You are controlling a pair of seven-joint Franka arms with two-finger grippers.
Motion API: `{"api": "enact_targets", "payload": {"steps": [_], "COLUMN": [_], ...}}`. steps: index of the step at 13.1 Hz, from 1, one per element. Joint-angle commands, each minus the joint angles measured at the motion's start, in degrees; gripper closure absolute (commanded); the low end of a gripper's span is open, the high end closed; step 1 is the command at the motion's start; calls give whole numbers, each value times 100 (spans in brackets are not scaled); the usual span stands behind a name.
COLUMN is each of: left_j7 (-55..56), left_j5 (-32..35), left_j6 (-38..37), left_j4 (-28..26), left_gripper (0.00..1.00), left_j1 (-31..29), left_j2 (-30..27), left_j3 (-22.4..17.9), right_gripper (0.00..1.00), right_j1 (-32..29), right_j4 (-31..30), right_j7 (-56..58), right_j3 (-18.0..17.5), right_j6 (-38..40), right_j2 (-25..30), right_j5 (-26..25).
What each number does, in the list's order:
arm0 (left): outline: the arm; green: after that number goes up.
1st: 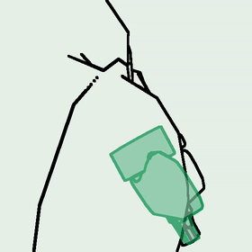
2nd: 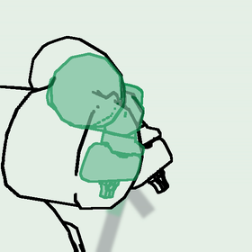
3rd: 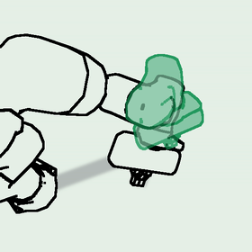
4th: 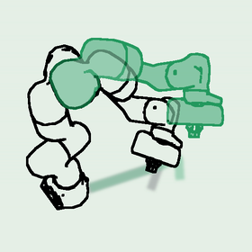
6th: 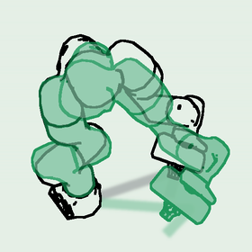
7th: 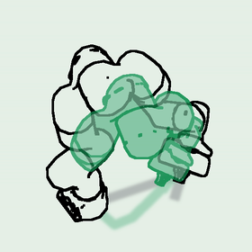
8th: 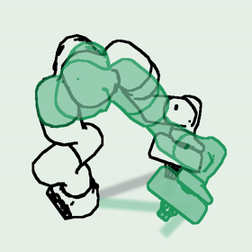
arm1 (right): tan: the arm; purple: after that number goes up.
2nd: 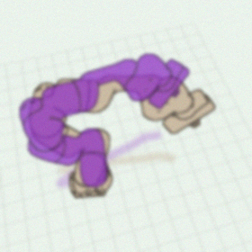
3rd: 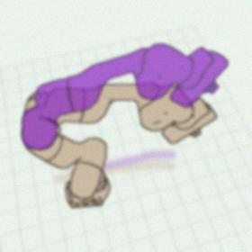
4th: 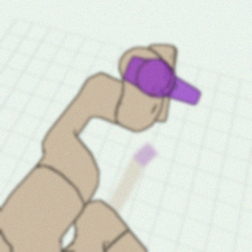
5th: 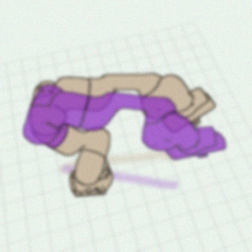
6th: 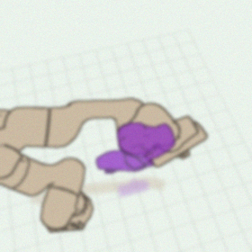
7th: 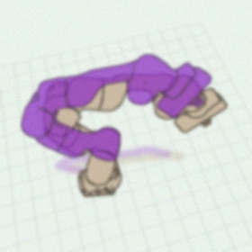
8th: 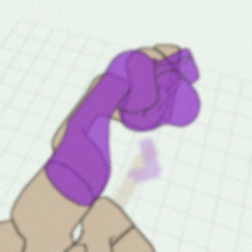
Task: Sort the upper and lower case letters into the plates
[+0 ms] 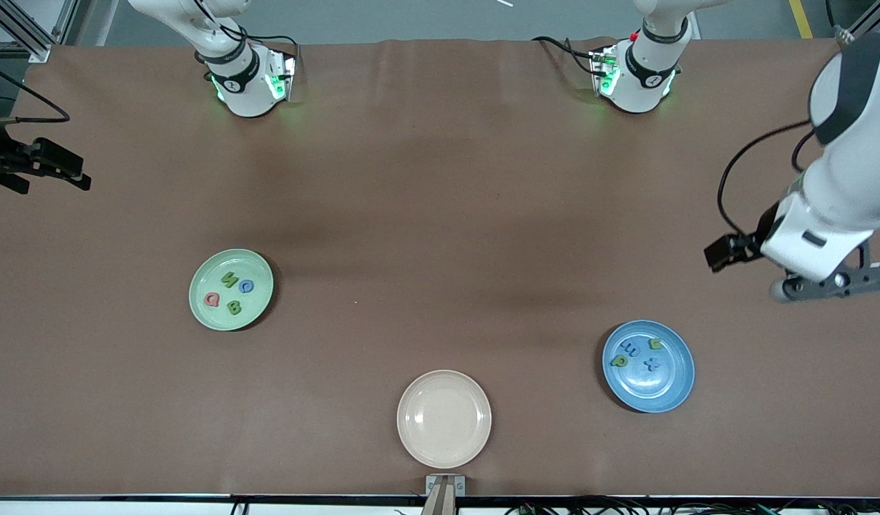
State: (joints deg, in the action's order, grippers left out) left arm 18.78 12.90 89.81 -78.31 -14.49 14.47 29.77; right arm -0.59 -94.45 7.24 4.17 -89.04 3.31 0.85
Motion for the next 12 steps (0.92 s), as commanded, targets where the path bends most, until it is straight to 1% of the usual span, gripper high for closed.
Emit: {"api": "enact_targets", "payload": {"steps": [1,2,3,4,5,7,9,10,12], "left_j7": [-662,-978,-1077,-1061,-1052,-1061,-1061,-1052,-1043], "left_j5": [-514,-656,-805,-928,-964,-1069,-1219,-1220,-1211], "left_j6": [-262,-280,-289,-306,-280,-193,9,54,10], "left_j4": [-237,-359,-525,-745,-1025,-1369,-1747,-1862,-1898], "left_gripper": [0,0,0,0,0,0,0,0,0], "left_j1": [-300,-222,66,513,831,1157,1553,1581,1537], "left_j2": [-576,-786,-962,-1199,-1401,-1666,-1921,-2018,-2045], "left_j3": [-49,-320,-688,-1214,-1549,-1859,-2333,-2352,-2309], "right_gripper": [0,0,0,0,0,0,0,0,0], "right_j1": [-81,-72,-64,-64,-64,-63,-55,-55,-55], "right_j4": [-267,-267,-276,-276,-285,-285,-285,-285,-276], "right_j7": [94,94,94,94,94,94,94,94,85], "right_j3": [-48,-48,-48,-56,-56,-56,-56,-56,-65], "right_j6": [-78,-78,-87,-87,-87,-87,-96,-104,-113], "right_j2": [267,267,267,267,267,258,258,258,258], "right_j5": [-137,-138,-147,-147,-147,-147,-147,-147,-138]}}
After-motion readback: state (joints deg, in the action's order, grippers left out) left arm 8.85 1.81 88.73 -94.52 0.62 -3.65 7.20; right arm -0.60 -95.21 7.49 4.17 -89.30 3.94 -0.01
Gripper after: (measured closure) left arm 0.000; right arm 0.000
